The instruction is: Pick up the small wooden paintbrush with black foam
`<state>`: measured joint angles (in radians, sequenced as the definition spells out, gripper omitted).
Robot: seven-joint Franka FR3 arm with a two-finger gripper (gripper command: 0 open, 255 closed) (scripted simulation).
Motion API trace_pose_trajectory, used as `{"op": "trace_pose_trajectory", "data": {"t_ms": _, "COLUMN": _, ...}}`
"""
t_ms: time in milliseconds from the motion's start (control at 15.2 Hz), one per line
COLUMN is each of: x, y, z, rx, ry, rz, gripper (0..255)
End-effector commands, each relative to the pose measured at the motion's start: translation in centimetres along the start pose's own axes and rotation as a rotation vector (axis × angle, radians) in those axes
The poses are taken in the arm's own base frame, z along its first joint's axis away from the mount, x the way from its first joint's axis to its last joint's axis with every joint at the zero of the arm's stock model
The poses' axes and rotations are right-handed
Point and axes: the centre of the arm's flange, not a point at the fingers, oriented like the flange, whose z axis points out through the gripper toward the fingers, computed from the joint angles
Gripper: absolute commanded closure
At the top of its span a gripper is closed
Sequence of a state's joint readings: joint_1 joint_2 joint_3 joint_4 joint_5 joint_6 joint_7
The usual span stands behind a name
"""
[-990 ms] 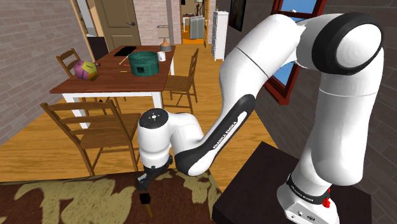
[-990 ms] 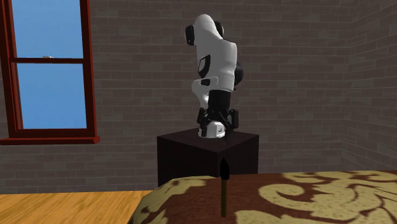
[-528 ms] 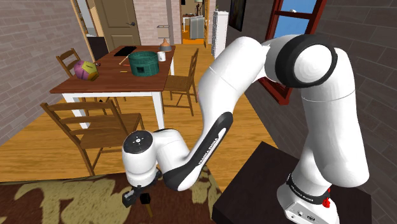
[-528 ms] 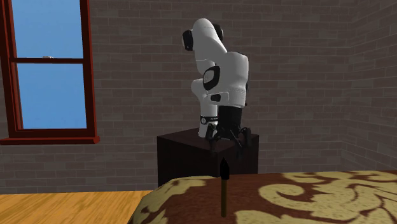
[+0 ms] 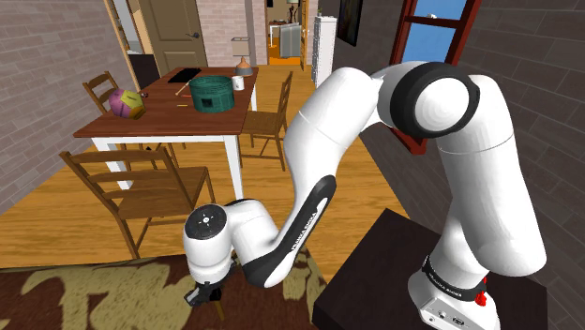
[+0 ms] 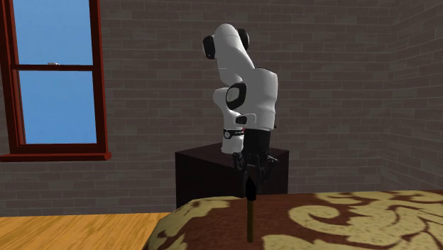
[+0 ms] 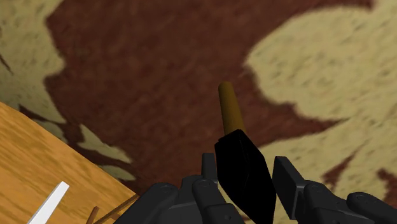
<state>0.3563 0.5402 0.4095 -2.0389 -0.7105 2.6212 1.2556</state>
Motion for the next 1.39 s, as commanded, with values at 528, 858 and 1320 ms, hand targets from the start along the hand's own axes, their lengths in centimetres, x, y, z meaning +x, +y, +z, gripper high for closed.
{"op": "trace_pose_trajectory", "data": {"t_ms": 528, "x": 0.1, "y": 0.0, "z": -0.4, "rx": 0.0, "ry": 0.0, "rz": 0.0, "gripper": 255}}
{"op": "trace_pose_trajectory", "data": {"t_ms": 858, "x": 0.7, "y": 0.0, "z": -3.0, "rx": 0.0, "ry": 0.0, "rz": 0.0, "gripper": 255}}
{"op": "trace_pose_trajectory", "data": {"t_ms": 1320, "x": 1.5, "y": 0.0, "z": -6.6, "rx": 0.0, "ry": 0.0, "rz": 0.0, "gripper": 255}}
